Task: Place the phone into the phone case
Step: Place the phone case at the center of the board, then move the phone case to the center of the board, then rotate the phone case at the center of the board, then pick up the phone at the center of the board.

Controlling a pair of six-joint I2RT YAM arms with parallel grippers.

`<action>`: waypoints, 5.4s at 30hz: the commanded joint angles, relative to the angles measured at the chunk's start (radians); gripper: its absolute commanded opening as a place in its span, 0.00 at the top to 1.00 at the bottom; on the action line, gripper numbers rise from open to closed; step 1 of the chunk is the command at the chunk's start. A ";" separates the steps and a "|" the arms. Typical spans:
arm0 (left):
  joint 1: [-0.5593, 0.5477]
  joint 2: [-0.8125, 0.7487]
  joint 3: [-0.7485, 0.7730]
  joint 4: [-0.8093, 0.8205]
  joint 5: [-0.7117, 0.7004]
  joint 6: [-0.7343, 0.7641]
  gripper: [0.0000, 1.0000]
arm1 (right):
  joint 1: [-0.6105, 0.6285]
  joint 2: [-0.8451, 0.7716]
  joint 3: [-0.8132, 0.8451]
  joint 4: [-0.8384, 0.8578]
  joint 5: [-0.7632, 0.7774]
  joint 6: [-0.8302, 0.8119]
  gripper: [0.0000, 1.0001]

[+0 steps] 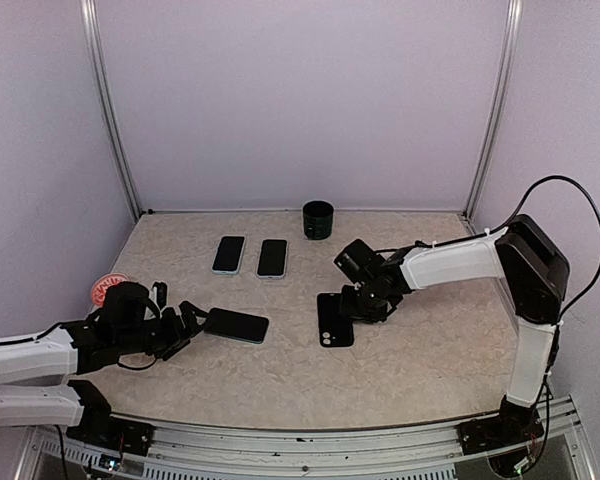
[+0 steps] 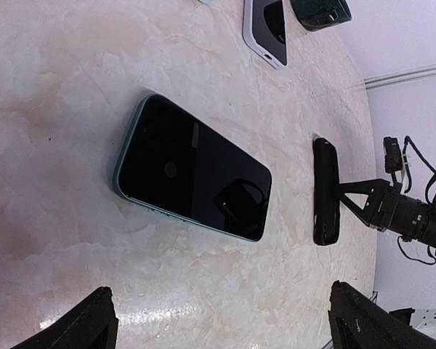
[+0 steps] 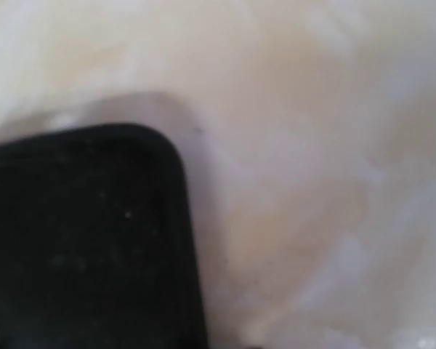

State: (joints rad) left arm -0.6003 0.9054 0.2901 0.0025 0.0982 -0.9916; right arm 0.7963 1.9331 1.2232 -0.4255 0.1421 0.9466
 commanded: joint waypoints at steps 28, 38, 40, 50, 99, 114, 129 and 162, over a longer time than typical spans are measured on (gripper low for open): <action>0.016 -0.023 -0.014 0.026 0.025 -0.003 0.01 | 0.027 -0.269 -0.384 0.422 -0.281 -0.066 0.30; 0.017 -0.020 0.007 0.003 0.020 0.004 0.01 | 0.073 -0.176 -0.318 0.519 -0.367 -0.057 0.30; 0.017 -0.025 0.006 0.000 0.018 0.005 0.01 | 0.092 -0.166 -0.298 0.550 -0.387 -0.075 0.30; 0.017 -0.022 0.033 -0.036 0.019 0.016 0.01 | 0.161 -0.034 -0.053 0.482 -0.542 -0.301 0.22; -0.001 -0.045 -0.048 -0.010 0.012 -0.027 0.01 | -0.125 0.191 0.274 -0.002 -0.185 -0.914 0.61; 0.000 -0.022 -0.038 0.021 0.017 -0.022 0.01 | -0.127 0.124 0.213 0.024 -0.212 -0.805 1.00; -0.001 0.016 -0.013 0.040 0.022 -0.017 0.01 | -0.086 -0.211 -0.303 0.396 -0.164 -0.141 1.00; 0.024 0.023 0.055 -0.058 -0.061 0.047 0.01 | 0.203 -0.197 -0.019 0.080 -0.104 -0.936 0.02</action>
State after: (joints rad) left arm -0.5949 0.8944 0.2638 0.0025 0.0921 -1.0061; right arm 0.9749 1.6958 1.1606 -0.3702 0.1242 0.0925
